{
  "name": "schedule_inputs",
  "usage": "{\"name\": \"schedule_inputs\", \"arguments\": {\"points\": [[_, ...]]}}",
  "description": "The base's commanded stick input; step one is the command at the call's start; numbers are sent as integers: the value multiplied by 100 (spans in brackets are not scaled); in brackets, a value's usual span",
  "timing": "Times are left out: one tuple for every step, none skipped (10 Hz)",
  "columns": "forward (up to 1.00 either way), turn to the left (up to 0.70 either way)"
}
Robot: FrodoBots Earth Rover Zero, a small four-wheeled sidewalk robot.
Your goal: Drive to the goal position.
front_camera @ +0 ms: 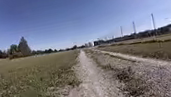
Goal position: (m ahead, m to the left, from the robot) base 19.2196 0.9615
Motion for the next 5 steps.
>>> {"name": "schedule_inputs", "arguments": {"points": [[70, 0], [70, 0], [70, 0], [70, 0], [70, 0]]}}
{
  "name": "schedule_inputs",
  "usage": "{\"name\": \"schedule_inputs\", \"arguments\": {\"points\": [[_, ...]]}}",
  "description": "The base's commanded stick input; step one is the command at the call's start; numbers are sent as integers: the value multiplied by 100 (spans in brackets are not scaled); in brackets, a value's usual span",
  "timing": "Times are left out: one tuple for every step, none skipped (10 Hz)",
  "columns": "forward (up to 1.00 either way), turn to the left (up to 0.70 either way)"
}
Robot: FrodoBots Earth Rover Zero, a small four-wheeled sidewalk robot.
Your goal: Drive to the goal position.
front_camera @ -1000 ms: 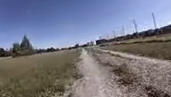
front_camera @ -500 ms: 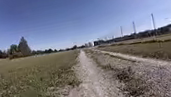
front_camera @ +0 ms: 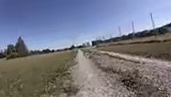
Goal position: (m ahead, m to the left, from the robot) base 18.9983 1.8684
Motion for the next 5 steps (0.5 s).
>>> {"name": "schedule_inputs", "arguments": {"points": [[70, 0], [70, 0], [70, -24], [70, -35], [70, -19]]}}
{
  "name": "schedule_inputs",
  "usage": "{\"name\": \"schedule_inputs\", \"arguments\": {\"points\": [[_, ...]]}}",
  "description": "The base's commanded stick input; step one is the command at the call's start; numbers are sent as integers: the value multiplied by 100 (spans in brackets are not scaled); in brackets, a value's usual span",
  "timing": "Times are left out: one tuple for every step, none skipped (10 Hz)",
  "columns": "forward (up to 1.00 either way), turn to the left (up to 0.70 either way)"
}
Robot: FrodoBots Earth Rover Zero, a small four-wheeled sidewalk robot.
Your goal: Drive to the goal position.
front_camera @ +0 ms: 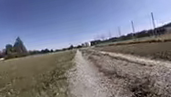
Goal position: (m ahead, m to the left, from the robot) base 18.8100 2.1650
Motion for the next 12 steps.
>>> {"name": "schedule_inputs", "arguments": {"points": [[70, 0], [70, 0], [70, 0], [70, -2], [70, -14], [70, -29], [70, -2], [70, 0], [70, 0], [70, 0], [70, 0], [70, 0]]}}
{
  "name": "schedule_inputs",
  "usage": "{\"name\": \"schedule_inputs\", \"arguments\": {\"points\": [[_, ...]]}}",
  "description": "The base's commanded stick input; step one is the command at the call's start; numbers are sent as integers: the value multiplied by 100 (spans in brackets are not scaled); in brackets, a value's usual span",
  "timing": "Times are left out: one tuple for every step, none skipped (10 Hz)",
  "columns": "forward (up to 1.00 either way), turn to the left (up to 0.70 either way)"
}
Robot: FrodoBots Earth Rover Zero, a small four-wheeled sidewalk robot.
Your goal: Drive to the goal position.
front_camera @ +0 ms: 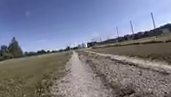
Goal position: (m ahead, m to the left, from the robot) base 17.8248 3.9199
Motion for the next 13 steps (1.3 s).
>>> {"name": "schedule_inputs", "arguments": {"points": [[70, 0], [70, 0], [70, 0], [70, 0], [70, 0], [70, 0], [70, 0], [70, 0], [70, 0], [70, 0], [70, 0], [70, 0], [70, 0]]}}
